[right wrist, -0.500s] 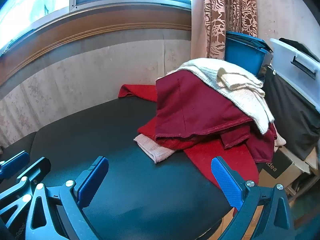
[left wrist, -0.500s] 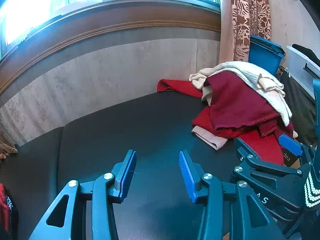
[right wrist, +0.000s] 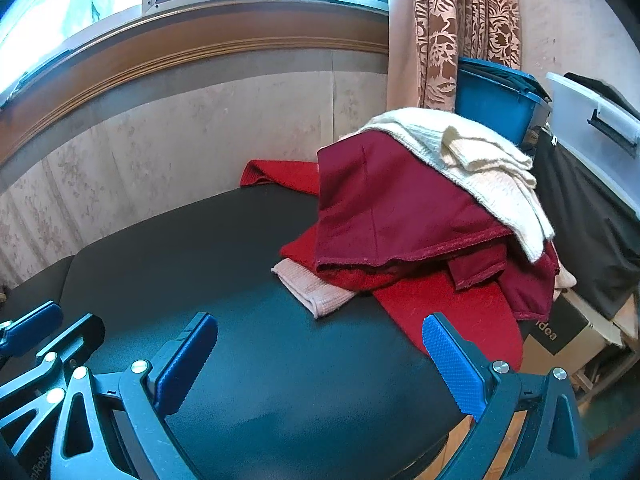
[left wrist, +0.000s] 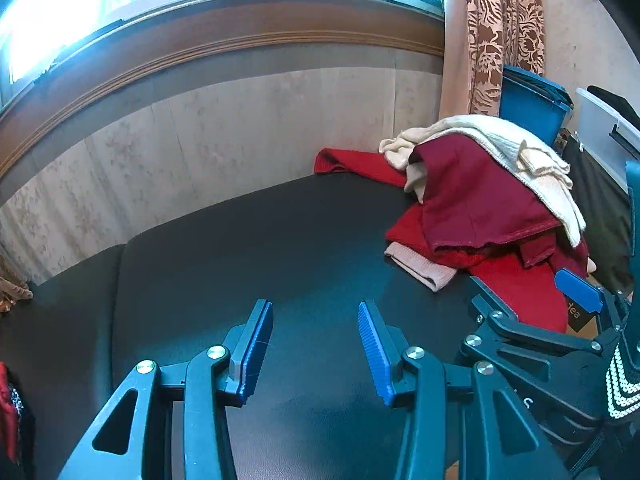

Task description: Fold clothes

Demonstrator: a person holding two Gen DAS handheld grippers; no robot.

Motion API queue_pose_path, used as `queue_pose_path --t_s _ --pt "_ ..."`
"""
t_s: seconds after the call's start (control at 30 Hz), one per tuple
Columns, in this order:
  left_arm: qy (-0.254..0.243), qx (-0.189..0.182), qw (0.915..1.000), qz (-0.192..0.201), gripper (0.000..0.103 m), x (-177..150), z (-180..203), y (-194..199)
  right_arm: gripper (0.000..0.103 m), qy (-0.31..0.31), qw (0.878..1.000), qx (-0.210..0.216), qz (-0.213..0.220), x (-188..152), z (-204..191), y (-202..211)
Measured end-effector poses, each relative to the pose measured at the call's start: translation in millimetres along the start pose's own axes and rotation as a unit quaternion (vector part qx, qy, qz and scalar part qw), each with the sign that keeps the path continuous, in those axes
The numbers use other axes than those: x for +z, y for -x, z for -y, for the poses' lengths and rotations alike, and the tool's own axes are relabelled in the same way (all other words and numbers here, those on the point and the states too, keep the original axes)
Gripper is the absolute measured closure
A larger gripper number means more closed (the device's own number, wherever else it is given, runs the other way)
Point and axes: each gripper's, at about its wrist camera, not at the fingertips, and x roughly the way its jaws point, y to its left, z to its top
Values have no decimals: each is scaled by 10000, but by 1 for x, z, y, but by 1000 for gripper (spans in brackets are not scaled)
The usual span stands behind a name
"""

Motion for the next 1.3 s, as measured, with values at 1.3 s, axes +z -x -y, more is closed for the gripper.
queue_pose_path --t_s 1.3 --pt "367 -168 9876 -1515 57 -89 -63 -86 26 -2016 9655 1629 257 41 129 -52"
